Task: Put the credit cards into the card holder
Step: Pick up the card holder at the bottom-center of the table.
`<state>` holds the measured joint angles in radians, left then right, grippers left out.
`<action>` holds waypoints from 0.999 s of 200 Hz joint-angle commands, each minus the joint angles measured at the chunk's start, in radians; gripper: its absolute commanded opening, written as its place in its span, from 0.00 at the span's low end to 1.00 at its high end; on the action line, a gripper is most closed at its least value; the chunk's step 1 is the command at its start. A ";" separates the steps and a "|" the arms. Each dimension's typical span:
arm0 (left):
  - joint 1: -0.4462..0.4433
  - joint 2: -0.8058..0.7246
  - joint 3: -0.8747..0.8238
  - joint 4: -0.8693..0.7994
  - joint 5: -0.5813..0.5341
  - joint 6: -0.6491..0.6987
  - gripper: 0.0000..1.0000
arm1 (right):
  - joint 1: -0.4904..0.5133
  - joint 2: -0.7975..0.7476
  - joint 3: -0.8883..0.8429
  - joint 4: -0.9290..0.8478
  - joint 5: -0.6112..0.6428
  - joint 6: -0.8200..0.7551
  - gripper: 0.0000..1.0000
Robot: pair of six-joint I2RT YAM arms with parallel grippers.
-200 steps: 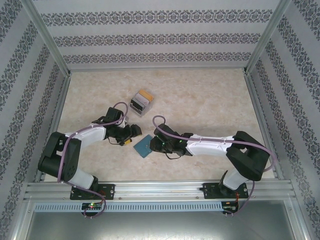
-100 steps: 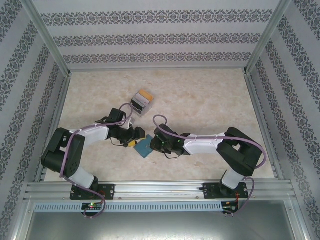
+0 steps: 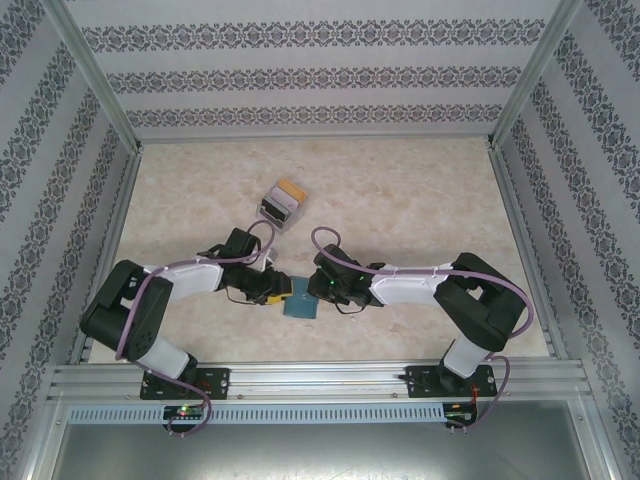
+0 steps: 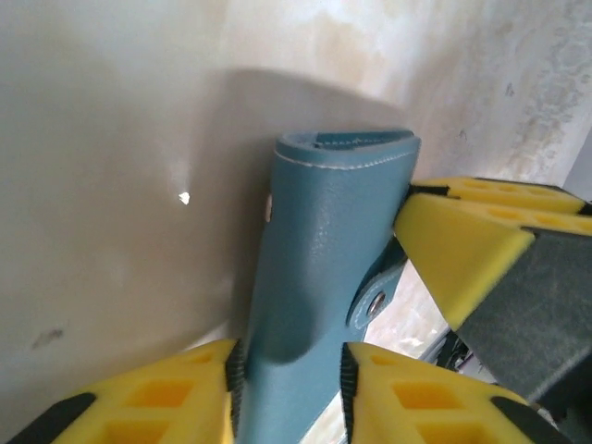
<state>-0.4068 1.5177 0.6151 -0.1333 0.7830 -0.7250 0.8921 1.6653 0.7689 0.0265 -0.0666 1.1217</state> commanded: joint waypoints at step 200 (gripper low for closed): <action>-0.035 0.077 0.010 0.168 0.011 -0.076 0.33 | -0.002 -0.021 -0.020 -0.034 0.022 -0.010 0.24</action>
<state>-0.4183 1.5669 0.6029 -0.0284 0.7498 -0.7948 0.8921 1.6585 0.7647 0.0185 -0.0669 1.1194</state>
